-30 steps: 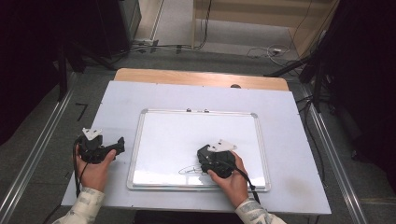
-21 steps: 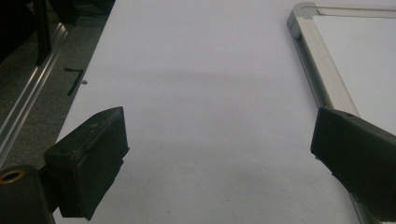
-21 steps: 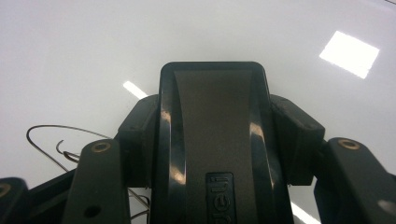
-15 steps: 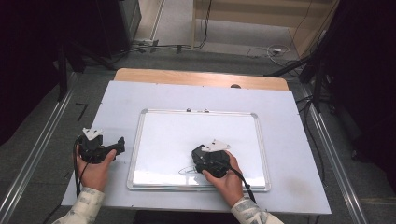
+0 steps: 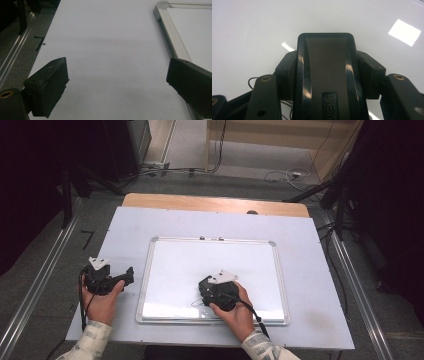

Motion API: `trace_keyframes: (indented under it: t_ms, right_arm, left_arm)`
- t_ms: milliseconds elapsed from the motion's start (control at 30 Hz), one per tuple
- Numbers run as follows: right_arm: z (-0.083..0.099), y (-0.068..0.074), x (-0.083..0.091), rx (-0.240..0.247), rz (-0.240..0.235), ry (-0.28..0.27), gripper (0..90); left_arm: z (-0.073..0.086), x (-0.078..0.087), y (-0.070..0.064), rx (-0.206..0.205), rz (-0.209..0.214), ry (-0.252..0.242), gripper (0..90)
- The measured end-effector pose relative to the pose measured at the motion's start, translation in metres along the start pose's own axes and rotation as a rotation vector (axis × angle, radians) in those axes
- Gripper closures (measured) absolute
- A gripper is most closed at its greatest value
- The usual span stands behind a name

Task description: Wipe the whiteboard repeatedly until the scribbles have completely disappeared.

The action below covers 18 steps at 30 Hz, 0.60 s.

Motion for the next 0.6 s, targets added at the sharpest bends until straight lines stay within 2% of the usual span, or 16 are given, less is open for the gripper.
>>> trace_keyframes:
  t_ms: [600]
  right_arm:
    - [-0.01,0.021,-0.011,0.022,-0.024,0.004,39.3]
  left_arm:
    - [-0.001,0.0,0.0,-0.002,0.002,-0.001,4.3]
Point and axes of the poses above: each handheld gripper's, and its own axes: x roughly backward along the jaws, z roughly out of its underside, y roughly to its left, the point moved 9 cm from there along -x, roughly forward along the jaws, and after that the axes turned 5 degrees about -z, right-handed, at the moved point
